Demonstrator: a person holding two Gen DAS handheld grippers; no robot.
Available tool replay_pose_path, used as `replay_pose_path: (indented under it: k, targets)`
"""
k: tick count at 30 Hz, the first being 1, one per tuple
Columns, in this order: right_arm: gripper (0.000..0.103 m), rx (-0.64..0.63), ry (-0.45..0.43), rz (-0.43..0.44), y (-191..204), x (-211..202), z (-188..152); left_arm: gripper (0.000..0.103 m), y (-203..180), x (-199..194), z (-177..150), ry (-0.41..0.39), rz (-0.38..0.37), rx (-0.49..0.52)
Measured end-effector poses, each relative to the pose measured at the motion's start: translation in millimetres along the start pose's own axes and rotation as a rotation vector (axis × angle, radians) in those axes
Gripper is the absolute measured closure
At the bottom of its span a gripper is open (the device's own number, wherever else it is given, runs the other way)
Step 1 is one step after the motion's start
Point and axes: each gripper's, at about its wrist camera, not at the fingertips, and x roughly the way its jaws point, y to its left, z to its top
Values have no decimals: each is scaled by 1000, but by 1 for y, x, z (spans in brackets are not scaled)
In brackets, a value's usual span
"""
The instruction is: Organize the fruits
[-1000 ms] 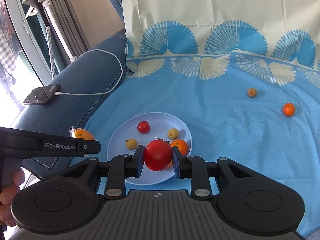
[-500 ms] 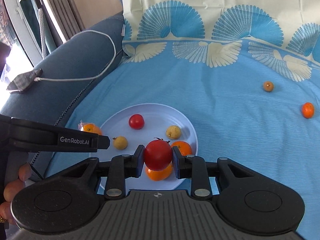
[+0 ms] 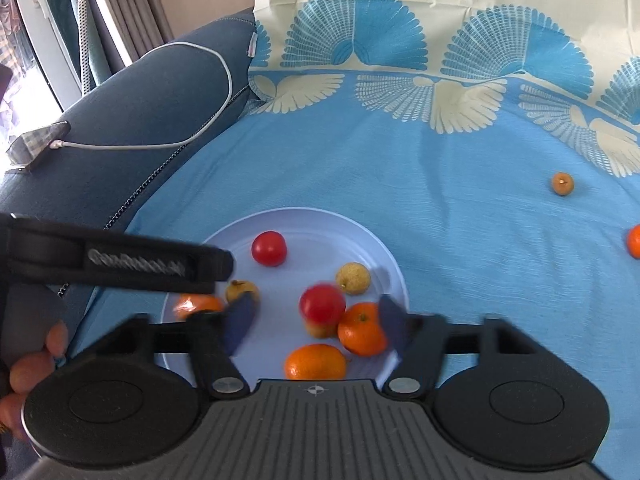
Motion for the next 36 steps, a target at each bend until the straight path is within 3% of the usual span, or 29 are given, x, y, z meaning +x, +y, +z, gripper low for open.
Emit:
replay_pose_path:
  k: [4,8,20,36]
  targets:
    - [15,-21,-5,-14,7,-26,-11,0,7,-23,-17,5,20,-21]
    - [10,-24,-35,-71,17,-60,-28,0,12,-51,-40,-1,42,-28]
    - [5,13,-114,-96,41,-145,-64,0,11,-139,-77,-126,49,-23]
    - [2,-8,-237,-130,51,-213,-97,0,0,-194,-121,-200,42,8]
